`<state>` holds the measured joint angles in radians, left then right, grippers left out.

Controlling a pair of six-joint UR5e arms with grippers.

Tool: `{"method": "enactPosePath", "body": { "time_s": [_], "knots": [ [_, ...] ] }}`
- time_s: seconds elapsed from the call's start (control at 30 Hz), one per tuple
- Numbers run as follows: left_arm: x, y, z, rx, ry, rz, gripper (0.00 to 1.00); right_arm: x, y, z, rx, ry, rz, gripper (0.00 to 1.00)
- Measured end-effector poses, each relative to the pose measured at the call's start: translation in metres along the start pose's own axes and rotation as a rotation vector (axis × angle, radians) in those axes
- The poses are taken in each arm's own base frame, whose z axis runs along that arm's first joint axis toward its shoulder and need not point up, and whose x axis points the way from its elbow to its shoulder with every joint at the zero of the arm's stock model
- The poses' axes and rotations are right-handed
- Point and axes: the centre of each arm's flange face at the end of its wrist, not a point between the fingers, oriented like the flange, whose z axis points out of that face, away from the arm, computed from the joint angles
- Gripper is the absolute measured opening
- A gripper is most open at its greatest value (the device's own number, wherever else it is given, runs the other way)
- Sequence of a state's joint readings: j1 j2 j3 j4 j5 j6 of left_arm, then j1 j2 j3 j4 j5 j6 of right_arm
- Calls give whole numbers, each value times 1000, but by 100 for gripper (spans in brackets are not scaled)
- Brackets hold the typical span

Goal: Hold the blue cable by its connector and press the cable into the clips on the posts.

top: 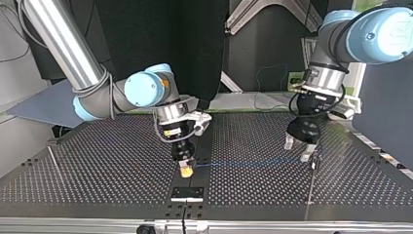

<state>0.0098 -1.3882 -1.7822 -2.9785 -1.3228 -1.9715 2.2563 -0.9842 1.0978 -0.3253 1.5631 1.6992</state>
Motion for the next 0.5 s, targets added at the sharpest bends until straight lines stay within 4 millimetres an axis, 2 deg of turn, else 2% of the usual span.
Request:
{"method": "enactPosePath", "body": {
  "time_s": [0.5],
  "knots": [
    [28,-3,13,-107,114,99,100,0,3,1,-2,1,2,0]
  ]
}}
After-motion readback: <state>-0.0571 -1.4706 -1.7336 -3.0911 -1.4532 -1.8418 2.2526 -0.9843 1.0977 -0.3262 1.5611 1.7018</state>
